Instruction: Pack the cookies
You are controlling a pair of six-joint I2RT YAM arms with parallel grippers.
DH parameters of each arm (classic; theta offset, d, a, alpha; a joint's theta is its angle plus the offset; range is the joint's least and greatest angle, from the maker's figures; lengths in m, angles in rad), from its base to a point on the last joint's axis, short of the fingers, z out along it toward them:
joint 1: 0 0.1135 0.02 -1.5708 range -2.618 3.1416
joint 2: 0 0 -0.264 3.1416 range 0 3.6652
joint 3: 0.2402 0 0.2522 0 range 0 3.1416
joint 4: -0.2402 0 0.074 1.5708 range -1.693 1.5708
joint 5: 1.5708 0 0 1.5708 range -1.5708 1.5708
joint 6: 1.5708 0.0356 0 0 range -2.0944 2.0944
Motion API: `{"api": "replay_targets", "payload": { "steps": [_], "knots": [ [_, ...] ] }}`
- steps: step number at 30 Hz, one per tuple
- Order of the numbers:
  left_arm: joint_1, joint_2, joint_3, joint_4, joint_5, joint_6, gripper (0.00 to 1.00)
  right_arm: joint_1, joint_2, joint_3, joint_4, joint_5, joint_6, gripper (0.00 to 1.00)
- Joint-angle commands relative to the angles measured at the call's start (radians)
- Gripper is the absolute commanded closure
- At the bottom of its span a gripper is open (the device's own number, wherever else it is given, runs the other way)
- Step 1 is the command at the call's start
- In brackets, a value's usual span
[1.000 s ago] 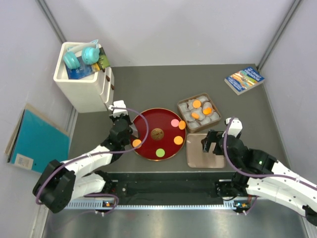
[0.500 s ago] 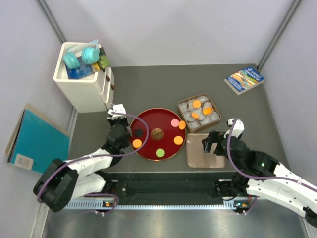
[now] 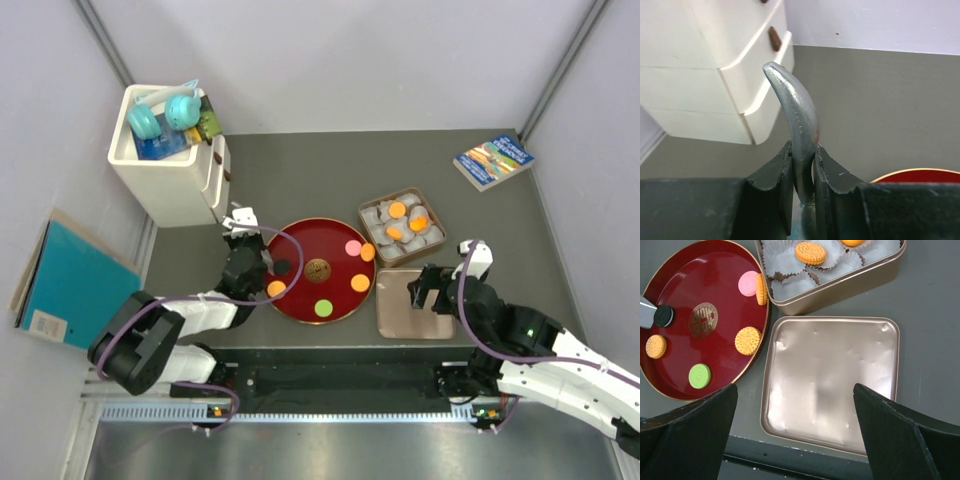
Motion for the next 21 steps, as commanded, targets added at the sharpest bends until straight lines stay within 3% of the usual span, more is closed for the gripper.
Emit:
{"api": "replay_targets", "payload": {
  "steps": [1,5,10,21],
  "knots": [
    [0.011,0.032,0.034,-0.018,0.136,-0.067,1.00,0.001,-0.013,0.004,0.018,0.009,0.000,0.01],
    [0.012,0.063,0.058,-0.033,0.226,-0.213,1.00,0.000,-0.010,0.002,0.020,0.012,0.001,0.01],
    [0.012,0.147,0.058,0.065,0.323,-0.326,1.00,0.000,-0.002,0.007,0.020,0.009,-0.003,0.01],
    [0.005,0.521,-0.009,0.609,0.469,-0.517,1.00,0.000,0.039,0.013,0.026,0.003,-0.008,0.01]
  ]
}}
